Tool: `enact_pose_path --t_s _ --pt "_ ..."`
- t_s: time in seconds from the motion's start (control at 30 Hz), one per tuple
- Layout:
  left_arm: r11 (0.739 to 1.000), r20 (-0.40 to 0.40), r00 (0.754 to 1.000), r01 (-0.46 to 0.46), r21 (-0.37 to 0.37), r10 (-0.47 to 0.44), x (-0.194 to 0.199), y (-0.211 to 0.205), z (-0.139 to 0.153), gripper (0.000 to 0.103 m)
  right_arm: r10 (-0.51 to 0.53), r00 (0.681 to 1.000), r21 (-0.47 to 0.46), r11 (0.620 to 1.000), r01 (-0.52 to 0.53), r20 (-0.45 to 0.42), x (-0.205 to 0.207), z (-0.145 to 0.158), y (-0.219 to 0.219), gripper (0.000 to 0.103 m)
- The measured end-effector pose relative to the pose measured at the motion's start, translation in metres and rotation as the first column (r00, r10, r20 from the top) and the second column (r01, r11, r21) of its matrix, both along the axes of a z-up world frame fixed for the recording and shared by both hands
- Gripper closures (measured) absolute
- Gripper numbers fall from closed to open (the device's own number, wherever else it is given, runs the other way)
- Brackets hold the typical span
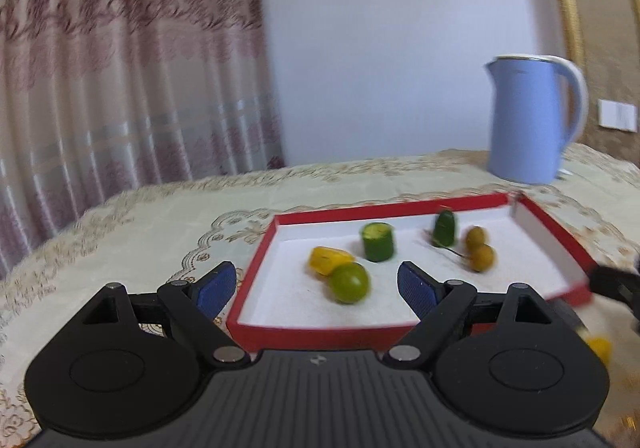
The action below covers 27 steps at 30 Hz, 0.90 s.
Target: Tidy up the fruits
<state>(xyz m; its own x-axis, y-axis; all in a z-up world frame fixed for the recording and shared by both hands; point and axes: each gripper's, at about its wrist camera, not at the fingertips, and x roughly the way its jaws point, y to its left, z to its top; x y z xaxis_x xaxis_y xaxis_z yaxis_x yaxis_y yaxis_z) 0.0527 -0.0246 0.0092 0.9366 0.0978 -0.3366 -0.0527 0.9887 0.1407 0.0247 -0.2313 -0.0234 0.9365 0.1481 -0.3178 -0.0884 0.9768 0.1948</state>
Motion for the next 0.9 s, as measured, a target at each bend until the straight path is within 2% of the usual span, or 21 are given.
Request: enact_pose_path --t_s 0.17,0.27,0.37,0.63,0.73,0.83,0.9 --pt "0.995 -0.038 0.995 0.091 0.043 -0.089 -0.010 -0.023 -0.014 0.015 0.032 0.999 -0.006 0.999 -0.032 0.010 -0.001 0.001 0.002 0.010" --pt "0.991 -0.058 0.993 0.103 0.088 -0.098 -0.009 -0.035 -0.023 0.015 0.030 0.999 -0.027 0.999 -0.029 0.027 -0.004 0.002 0.006 0.000" --pt "0.988 -0.072 0.993 0.100 0.120 -0.092 -0.007 -0.041 -0.028 0.015 0.007 0.999 -0.045 0.999 -0.005 0.048 -0.009 0.003 0.008 0.000" --pt "0.989 -0.178 0.975 0.143 0.030 -0.135 0.007 -0.045 -0.032 0.015 -0.022 1.000 0.008 1.000 0.022 0.002 -0.002 0.001 -0.003 0.000" --pt "0.993 -0.200 0.975 0.107 0.052 -0.095 0.008 -0.049 -0.033 0.013 -0.033 0.999 0.038 0.999 0.034 -0.022 0.001 -0.002 -0.008 0.000" --pt "0.995 -0.174 0.985 0.035 0.095 -0.018 -0.001 -0.038 -0.028 0.014 -0.033 0.999 0.072 0.997 0.035 -0.039 0.003 -0.004 -0.014 0.000" --pt "0.997 -0.162 0.987 0.014 0.077 -0.001 -0.009 -0.022 -0.024 0.013 -0.033 0.998 0.088 0.995 0.037 -0.048 0.005 -0.005 -0.016 0.000"
